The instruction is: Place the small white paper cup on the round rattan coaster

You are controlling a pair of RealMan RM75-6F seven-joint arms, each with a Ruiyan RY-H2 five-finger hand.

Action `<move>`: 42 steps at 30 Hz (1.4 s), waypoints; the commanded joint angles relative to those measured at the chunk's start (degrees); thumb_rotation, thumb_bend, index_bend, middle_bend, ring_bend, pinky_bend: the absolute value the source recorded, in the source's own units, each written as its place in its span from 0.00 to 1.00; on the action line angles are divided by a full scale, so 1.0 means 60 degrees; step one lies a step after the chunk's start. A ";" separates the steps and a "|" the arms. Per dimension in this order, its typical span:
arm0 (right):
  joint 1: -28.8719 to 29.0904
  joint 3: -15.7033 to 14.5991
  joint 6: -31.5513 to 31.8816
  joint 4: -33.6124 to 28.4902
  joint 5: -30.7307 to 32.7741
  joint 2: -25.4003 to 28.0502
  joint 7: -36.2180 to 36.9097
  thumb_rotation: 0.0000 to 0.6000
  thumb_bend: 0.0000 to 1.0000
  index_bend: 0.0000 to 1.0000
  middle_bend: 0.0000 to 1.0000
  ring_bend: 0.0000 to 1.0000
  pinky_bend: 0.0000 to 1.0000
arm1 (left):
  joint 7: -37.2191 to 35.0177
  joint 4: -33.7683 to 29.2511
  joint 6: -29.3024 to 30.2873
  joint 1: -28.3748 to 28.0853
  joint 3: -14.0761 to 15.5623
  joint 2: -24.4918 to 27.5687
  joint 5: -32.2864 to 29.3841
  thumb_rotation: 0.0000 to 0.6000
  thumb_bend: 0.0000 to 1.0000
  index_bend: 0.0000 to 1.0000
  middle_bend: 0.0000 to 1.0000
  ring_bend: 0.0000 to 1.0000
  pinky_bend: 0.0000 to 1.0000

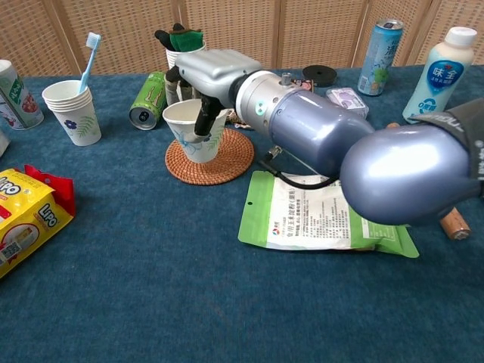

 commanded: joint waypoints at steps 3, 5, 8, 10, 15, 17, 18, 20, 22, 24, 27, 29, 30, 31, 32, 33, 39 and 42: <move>0.0312 -0.0001 -0.0187 0.0677 -0.0022 -0.0343 0.0356 1.00 0.34 0.38 0.51 0.34 0.38 | 0.0089 -0.0006 -0.0005 0.0012 0.0048 -0.0031 0.0059 1.00 0.21 0.00 0.00 0.00 0.00; 0.0417 0.0055 -0.0261 0.0979 0.0031 -0.0470 0.0478 1.00 0.34 0.38 0.51 0.34 0.38 | 0.0116 0.0002 -0.0036 0.0001 0.0056 -0.0051 0.0057 1.00 0.22 0.00 0.00 0.00 0.00; 0.0583 0.0190 -0.0413 0.1467 0.0220 -0.0671 0.0634 1.00 0.34 0.38 0.51 0.34 0.38 | 0.0048 0.0051 -0.0063 -0.0026 0.0065 -0.0081 0.0115 1.00 0.22 0.00 0.00 0.00 0.00; 0.0660 0.0226 -0.0486 0.1754 0.0296 -0.0767 0.0716 1.00 0.35 0.38 0.51 0.34 0.38 | -0.0048 0.0116 -0.0022 -0.0034 0.0052 -0.0107 0.0179 1.00 0.21 0.00 0.00 0.00 0.00; 0.0729 0.0191 -0.0564 0.2228 0.0285 -0.0882 0.0977 1.00 0.36 0.38 0.51 0.34 0.38 | -0.0188 0.0232 0.0062 -0.0022 0.0051 -0.0151 0.0275 1.00 0.21 0.00 0.00 0.00 0.00; 0.0746 0.0208 -0.0591 0.2311 0.0323 -0.0920 0.1049 1.00 0.36 0.38 0.51 0.34 0.38 | -0.0227 0.0264 0.0041 -0.0041 0.0045 -0.0160 0.0282 1.00 0.21 0.00 0.00 0.00 0.00; 0.0760 0.0229 -0.0611 0.2345 0.0364 -0.0943 0.1081 1.00 0.36 0.38 0.51 0.33 0.38 | -0.0250 0.0290 0.0034 -0.0054 0.0039 -0.0168 0.0291 1.00 0.21 0.00 0.00 0.00 0.00; 0.0782 0.0280 -0.0625 0.2359 0.0444 -0.0979 0.1113 1.00 0.36 0.38 0.51 0.33 0.38 | -0.0264 0.0317 0.0029 -0.0065 0.0030 -0.0178 0.0290 1.00 0.21 0.00 0.00 0.00 0.00; 0.0811 0.0318 -0.0614 0.2344 0.0502 -0.1002 0.1112 1.00 0.35 0.37 0.51 0.33 0.38 | -0.0269 0.0342 0.0017 -0.0070 0.0027 -0.0190 0.0272 1.00 0.21 0.00 0.00 0.00 0.00; 0.0846 0.0319 -0.0590 0.2341 0.0518 -0.1017 0.1073 1.00 0.34 0.37 0.51 0.33 0.38 | -0.0287 0.0344 -0.0008 -0.0076 0.0032 -0.0183 0.0258 1.00 0.21 0.00 0.00 0.00 0.00; 0.0900 0.0332 -0.0566 0.2380 0.0578 -0.1075 0.1002 1.00 0.33 0.34 0.49 0.32 0.38 | -0.0314 0.0344 0.0034 -0.0068 0.0021 -0.0172 0.0265 1.00 0.21 0.00 0.00 0.00 0.00; 0.0941 0.0359 -0.0549 0.2437 0.0625 -0.1138 0.0983 1.00 0.33 0.33 0.47 0.31 0.38 | -0.0332 0.0348 0.0058 -0.0061 0.0020 -0.0168 0.0276 1.00 0.21 0.00 0.00 0.00 0.00; 0.0962 0.0379 -0.0559 0.2468 0.0665 -0.1174 0.0986 1.00 0.32 0.31 0.45 0.31 0.38 | -0.0320 0.0352 0.0054 -0.0059 0.0022 -0.0164 0.0268 1.00 0.21 0.00 0.00 0.00 0.00; 0.0975 0.0393 -0.0568 0.2484 0.0697 -0.1198 0.0989 1.00 0.30 0.29 0.44 0.30 0.38 | -0.0311 0.0352 0.0050 -0.0061 0.0023 -0.0164 0.0263 1.00 0.21 0.00 0.00 0.00 0.00; 0.0986 0.0405 -0.0576 0.2494 0.0724 -0.1215 0.0991 1.00 0.27 0.26 0.40 0.29 0.38 | -0.0316 0.0349 0.0044 -0.0064 0.0023 -0.0163 0.0260 1.00 0.21 0.00 0.00 0.00 0.00; 0.1003 0.0402 -0.0557 0.2512 0.0722 -0.1228 0.0974 1.00 0.23 0.21 0.35 0.28 0.38 | -0.0329 0.0344 0.0045 -0.0064 0.0020 -0.0160 0.0257 1.00 0.21 0.00 0.00 0.00 0.00; 0.0960 0.0438 -0.0555 0.2189 0.0788 -0.1042 0.0974 1.00 0.19 0.08 0.13 0.23 0.38 | -0.0354 0.0361 0.0056 -0.0063 0.0012 -0.0148 0.0243 1.00 0.22 0.00 0.00 0.00 0.00; 0.0879 0.0365 -0.0434 0.1866 0.0695 -0.0826 0.0910 1.00 0.18 0.07 0.11 0.23 0.38 | -0.0353 0.0360 0.0067 -0.0063 0.0013 -0.0142 0.0258 1.00 0.21 0.00 0.00 0.00 0.00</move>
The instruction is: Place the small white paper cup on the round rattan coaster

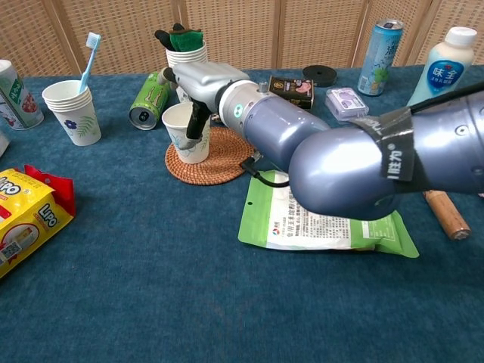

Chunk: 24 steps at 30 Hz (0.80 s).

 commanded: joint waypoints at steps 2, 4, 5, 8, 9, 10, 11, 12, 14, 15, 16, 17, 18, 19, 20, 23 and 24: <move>-0.0168 -0.0099 0.0178 -0.0549 -0.0120 0.0343 -0.0035 1.00 0.17 0.07 0.11 0.23 0.38 | -0.0009 0.0002 0.0013 0.0007 0.0009 0.0004 0.0016 1.00 0.21 0.00 0.00 0.00 0.00; -0.0317 -0.0168 0.0391 -0.0954 -0.0257 0.0554 -0.0006 1.00 0.16 0.07 0.11 0.22 0.38 | -0.0012 0.0001 0.0036 0.0016 0.0007 0.0006 0.0019 1.00 0.21 0.00 0.00 0.00 0.00; -0.0398 -0.0213 0.0488 -0.1153 -0.0324 0.0668 -0.0003 1.00 0.15 0.07 0.11 0.22 0.38 | -0.0014 -0.0002 0.0050 0.0022 0.0008 0.0007 0.0026 1.00 0.21 0.00 0.00 0.00 0.00; -0.0764 -0.0381 0.0818 -0.1987 -0.0537 0.1196 0.0010 1.00 0.14 0.06 0.11 0.22 0.38 | -0.0033 -0.0030 0.0081 0.0034 0.0021 0.0020 0.0066 1.00 0.21 0.00 0.00 0.00 0.00; -0.0943 -0.0468 0.0966 -0.2376 -0.0670 0.1459 0.0058 1.00 0.14 0.06 0.11 0.22 0.38 | -0.0030 -0.0040 0.0102 0.0041 0.0028 0.0024 0.0090 1.00 0.21 0.00 0.00 0.00 0.00; -0.1080 -0.0551 0.1073 -0.2673 -0.0820 0.1676 0.0132 1.00 0.14 0.06 0.11 0.22 0.38 | -0.0017 -0.0046 0.0120 0.0046 0.0033 0.0026 0.0111 1.00 0.21 0.00 0.00 0.00 0.00; -0.1217 -0.0644 0.1180 -0.2957 -0.1023 0.1905 0.0253 1.00 0.14 0.06 0.11 0.22 0.38 | -0.0009 -0.0058 0.0138 0.0052 0.0040 0.0028 0.0135 1.00 0.21 0.00 0.00 0.00 0.00; -0.1404 -0.0769 0.1365 -0.3282 -0.1336 0.2196 0.0452 1.00 0.14 0.07 0.11 0.22 0.38 | -0.0009 -0.0075 0.0154 0.0056 0.0049 0.0029 0.0166 1.00 0.21 0.00 0.00 0.00 0.00; -0.1685 -0.0956 0.1703 -0.3674 -0.1836 0.2585 0.0781 1.00 0.14 0.08 0.12 0.22 0.39 | -0.0003 -0.0097 0.0161 0.0065 0.0074 0.0029 0.0204 1.00 0.21 0.00 0.00 0.00 0.00; -0.1869 -0.1071 0.1938 -0.3900 -0.2172 0.2831 0.1044 1.00 0.14 0.09 0.13 0.23 0.40 | 0.0013 -0.0108 0.0159 0.0072 0.0091 0.0026 0.0216 1.00 0.21 0.00 0.00 0.00 0.00; -0.2011 -0.1153 0.2126 -0.4050 -0.2418 0.3009 0.1246 1.00 0.14 0.10 0.14 0.23 0.41 | 0.0029 -0.0118 0.0153 0.0075 0.0104 0.0020 0.0225 1.00 0.21 0.00 0.00 0.00 0.00; -0.2153 -0.1229 0.2328 -0.4179 -0.2662 0.3185 0.1446 1.00 0.14 0.10 0.15 0.24 0.41 | 0.0044 -0.0130 0.0155 0.0077 0.0113 0.0017 0.0241 1.00 0.21 0.00 0.00 0.00 0.00; -0.2345 -0.1331 0.2613 -0.4327 -0.2995 0.3417 0.1734 1.00 0.14 0.10 0.15 0.24 0.42 | 0.0065 -0.0145 0.0172 0.0077 0.0118 0.0014 0.0273 1.00 0.21 0.00 0.00 0.00 0.00; -0.2494 -0.1407 0.2834 -0.4417 -0.3242 0.3591 0.1971 1.00 0.13 0.10 0.15 0.24 0.42 | 0.0091 -0.0150 0.0193 0.0083 0.0125 0.0007 0.0300 1.00 0.21 0.00 0.00 0.00 0.00; -0.2650 -0.1484 0.3071 -0.4484 -0.3486 0.3759 0.2223 1.00 0.13 0.10 0.15 0.24 0.42 | 0.0118 -0.0163 0.0223 0.0090 0.0129 0.0003 0.0334 1.00 0.21 0.00 0.00 0.00 0.00; -0.3203 -0.1793 0.4022 -0.4489 -0.4419 0.4223 0.3410 1.00 0.12 0.09 0.11 0.24 0.41 | 0.0174 -0.0238 0.0339 0.0126 0.0159 0.0005 0.0465 1.00 0.21 0.00 0.00 0.00 0.00; -0.3416 -0.1956 0.4418 -0.4321 -0.4812 0.4375 0.3936 1.00 0.12 0.06 0.08 0.24 0.41 | 0.0198 -0.0260 0.0370 0.0138 0.0178 0.0001 0.0516 1.00 0.21 0.00 0.00 0.00 0.00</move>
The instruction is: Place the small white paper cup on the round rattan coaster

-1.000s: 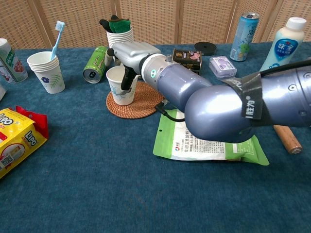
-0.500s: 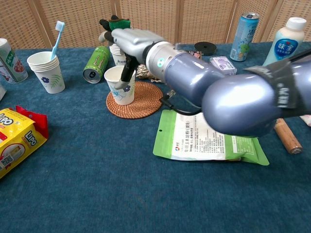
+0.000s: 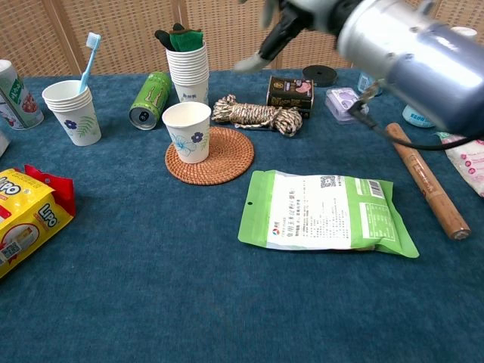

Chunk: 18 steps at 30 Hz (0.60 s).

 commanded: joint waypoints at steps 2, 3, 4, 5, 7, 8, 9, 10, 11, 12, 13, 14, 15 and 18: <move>-0.1079 -0.0754 0.1689 0.0298 -0.1640 0.0803 0.2069 1.00 0.12 0.03 0.04 0.24 0.41 | 0.0076 -0.0070 0.0058 0.0031 0.0066 -0.0013 0.0134 1.00 0.21 0.00 0.00 0.00 0.00; -0.1261 -0.0869 0.1946 0.0460 -0.1828 0.0957 0.2393 1.00 0.12 0.02 0.03 0.24 0.41 | 0.0103 -0.0085 0.0056 0.0034 0.0085 -0.0019 0.0163 1.00 0.21 0.00 0.00 0.00 0.00; -0.1399 -0.0935 0.2111 0.0548 -0.1912 0.1073 0.2589 1.00 0.11 0.01 0.03 0.24 0.41 | 0.0126 -0.0096 0.0052 0.0034 0.0098 -0.0025 0.0184 1.00 0.21 0.00 0.00 0.00 0.00; -0.1533 -0.0993 0.2245 0.0601 -0.1962 0.1188 0.2742 1.00 0.10 0.01 0.02 0.24 0.42 | 0.0144 -0.0111 0.0052 0.0034 0.0110 -0.0032 0.0210 1.00 0.21 0.00 0.00 0.00 0.00; -0.1847 -0.1104 0.2477 0.0649 -0.1988 0.1490 0.2995 1.00 0.09 0.01 0.02 0.24 0.42 | 0.0198 -0.0148 0.0103 0.0047 0.0139 -0.0031 0.0307 1.00 0.21 0.00 0.00 0.00 0.00; -0.1982 -0.1149 0.2568 0.0654 -0.1990 0.1622 0.3093 1.00 0.08 0.01 0.02 0.24 0.42 | 0.0222 -0.0162 0.0139 0.0059 0.0150 -0.0030 0.0350 1.00 0.21 0.00 0.00 0.00 0.00; -0.2153 -0.1203 0.2698 0.0675 -0.2005 0.1786 0.3302 1.00 0.08 0.01 0.02 0.24 0.42 | 0.0245 -0.0183 0.0187 0.0078 0.0161 -0.0030 0.0393 1.00 0.21 0.00 0.00 0.00 0.00; -0.2291 -0.1244 0.2795 0.0713 -0.1998 0.1891 0.3475 1.00 0.08 0.01 0.02 0.23 0.42 | 0.0250 -0.0201 0.0220 0.0091 0.0170 -0.0025 0.0424 1.00 0.22 0.00 0.00 0.00 0.00; -0.2430 -0.1288 0.2850 0.0755 -0.1956 0.1995 0.3627 1.00 0.09 0.01 0.03 0.23 0.42 | 0.0250 -0.0215 0.0250 0.0102 0.0179 -0.0018 0.0454 1.00 0.21 0.00 0.00 0.00 0.00; -0.2615 -0.1351 0.2894 0.0813 -0.1886 0.2140 0.3804 1.00 0.09 0.01 0.03 0.23 0.42 | 0.0261 -0.0227 0.0283 0.0117 0.0191 -0.0011 0.0487 1.00 0.21 0.00 0.00 0.00 0.00; -0.2756 -0.1401 0.2943 0.0860 -0.1849 0.2249 0.3873 1.00 0.08 0.01 0.04 0.23 0.41 | 0.0273 -0.0236 0.0299 0.0125 0.0201 -0.0007 0.0510 1.00 0.21 0.00 0.00 0.00 0.00; -0.2895 -0.1453 0.2989 0.0907 -0.1816 0.2360 0.3908 1.00 0.08 0.01 0.04 0.23 0.41 | 0.0279 -0.0251 0.0309 0.0132 0.0213 -0.0003 0.0532 1.00 0.21 0.00 0.00 0.00 0.00; -0.3081 -0.1527 0.3033 0.0953 -0.1766 0.2512 0.3939 1.00 0.08 0.01 0.04 0.22 0.41 | 0.0279 -0.0270 0.0315 0.0136 0.0231 0.0001 0.0565 1.00 0.21 0.00 0.00 0.00 0.00; -0.3561 -0.1778 0.2937 0.0889 -0.1545 0.2979 0.3738 1.00 0.08 0.01 0.02 0.11 0.37 | 0.0316 -0.0316 0.0306 0.0140 0.0270 0.0015 0.0621 1.00 0.21 0.00 0.00 0.00 0.00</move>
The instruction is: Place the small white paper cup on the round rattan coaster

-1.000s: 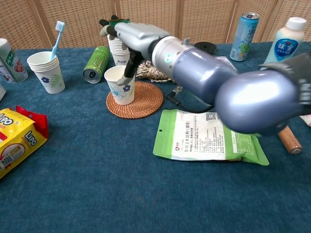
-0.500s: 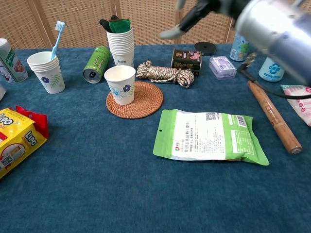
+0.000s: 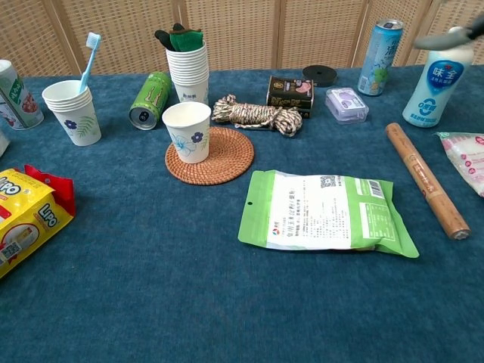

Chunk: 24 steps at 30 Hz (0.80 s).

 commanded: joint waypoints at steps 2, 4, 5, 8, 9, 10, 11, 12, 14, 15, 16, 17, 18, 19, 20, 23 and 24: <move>-0.0719 -0.0450 -0.0013 -0.0048 0.0253 0.0705 -0.0168 1.00 0.08 0.00 0.00 0.01 0.28 | 0.0127 -0.0037 0.0012 0.0014 0.0013 0.0000 0.0017 1.00 0.22 0.00 0.00 0.00 0.00; -0.1055 -0.0654 0.0064 -0.0011 0.0244 0.0944 -0.0144 1.00 0.06 0.00 0.00 0.00 0.23 | 0.0303 -0.0044 0.0057 0.0034 -0.0019 -0.0036 -0.0021 1.00 0.21 0.00 0.00 0.00 0.00; -0.1207 -0.0734 0.0096 -0.0006 0.0265 0.1031 -0.0128 1.00 0.06 0.00 0.00 0.00 0.22 | 0.0403 -0.0037 0.0085 0.0047 -0.0039 -0.0062 -0.0046 1.00 0.21 0.00 0.00 0.00 0.00; -0.1727 -0.1031 0.0106 -0.0136 0.0384 0.1349 -0.0018 1.00 0.06 0.00 0.00 0.00 0.21 | 0.0700 -0.0046 0.0182 0.0091 -0.0092 -0.0149 -0.0097 1.00 0.21 0.00 0.00 0.00 0.00; -0.1928 -0.1154 0.0070 -0.0230 0.0450 0.1506 -0.0047 1.00 0.06 0.00 0.00 0.00 0.21 | 0.0755 -0.0058 0.0202 0.0103 -0.0089 -0.0171 -0.0084 1.00 0.21 0.00 0.00 0.00 0.00; -0.2074 -0.1242 0.0054 -0.0308 0.0490 0.1623 -0.0081 1.00 0.06 0.00 0.00 0.00 0.20 | 0.0784 -0.0065 0.0212 0.0109 -0.0084 -0.0179 -0.0067 1.00 0.21 0.00 0.00 0.00 0.00; -0.2224 -0.1321 0.0046 -0.0385 0.0542 0.1736 -0.0141 1.00 0.05 0.00 0.00 0.00 0.19 | 0.0813 -0.0068 0.0221 0.0113 -0.0078 -0.0185 -0.0051 1.00 0.21 0.00 0.00 0.00 0.00; -0.2429 -0.1407 0.0055 -0.0495 0.0636 0.1867 -0.0263 1.00 0.05 0.00 0.00 0.00 0.17 | 0.0841 -0.0075 0.0233 0.0121 -0.0073 -0.0194 -0.0034 1.00 0.21 0.00 0.00 0.00 0.00; -0.2722 -0.1520 0.0044 -0.0718 0.0793 0.2047 -0.0373 1.00 0.06 0.00 0.00 0.00 0.12 | 0.0851 -0.0096 0.0245 0.0128 -0.0056 -0.0203 0.0006 1.00 0.21 0.00 0.00 0.00 0.00; -0.2908 -0.1587 0.0046 -0.0875 0.0883 0.2151 -0.0400 1.00 0.07 0.00 0.00 0.00 0.09 | 0.0833 -0.0113 0.0249 0.0135 -0.0037 -0.0199 0.0035 1.00 0.21 0.00 0.00 0.00 0.00; -0.3044 -0.1622 0.0097 -0.0953 0.0914 0.2197 -0.0381 1.00 0.08 0.00 0.00 0.00 0.06 | 0.0822 -0.0125 0.0258 0.0143 -0.0024 -0.0196 0.0057 1.00 0.21 0.00 0.00 0.00 0.00; -0.3175 -0.1648 0.0188 -0.0983 0.0906 0.2214 -0.0337 1.00 0.08 0.00 0.00 0.00 0.05 | 0.0828 -0.0127 0.0283 0.0154 -0.0013 -0.0196 0.0090 1.00 0.21 0.00 0.00 0.00 0.00; -0.3344 -0.1680 0.0333 -0.0971 0.0863 0.2215 -0.0263 1.00 0.09 0.00 0.00 0.00 0.04 | 0.0856 -0.0115 0.0330 0.0174 0.0005 -0.0196 0.0153 1.00 0.21 0.00 0.00 0.00 0.00; -0.3467 -0.1689 0.0451 -0.0963 0.0837 0.2208 -0.0205 1.00 0.09 0.00 0.00 0.00 0.04 | 0.0870 -0.0107 0.0374 0.0194 0.0018 -0.0196 0.0198 1.00 0.21 0.00 0.00 0.00 0.00; -0.3585 -0.1692 0.0576 -0.0976 0.0807 0.2193 -0.0139 1.00 0.08 0.00 0.00 0.00 0.04 | 0.0881 -0.0101 0.0426 0.0215 0.0027 -0.0196 0.0241 1.00 0.21 0.00 0.00 0.00 0.00; -0.3943 -0.1723 0.0795 -0.1253 0.0825 0.2232 -0.0080 1.00 0.08 0.00 0.00 0.00 0.04 | 0.0903 -0.0085 0.0602 0.0272 0.0022 -0.0195 0.0362 1.00 0.22 0.00 0.00 0.00 0.00; -0.4064 -0.1747 0.0767 -0.1561 0.0909 0.2320 -0.0158 1.00 0.08 0.00 0.00 0.00 0.04 | 0.0901 -0.0087 0.0661 0.0289 0.0018 -0.0193 0.0403 1.00 0.22 0.00 0.00 0.00 0.00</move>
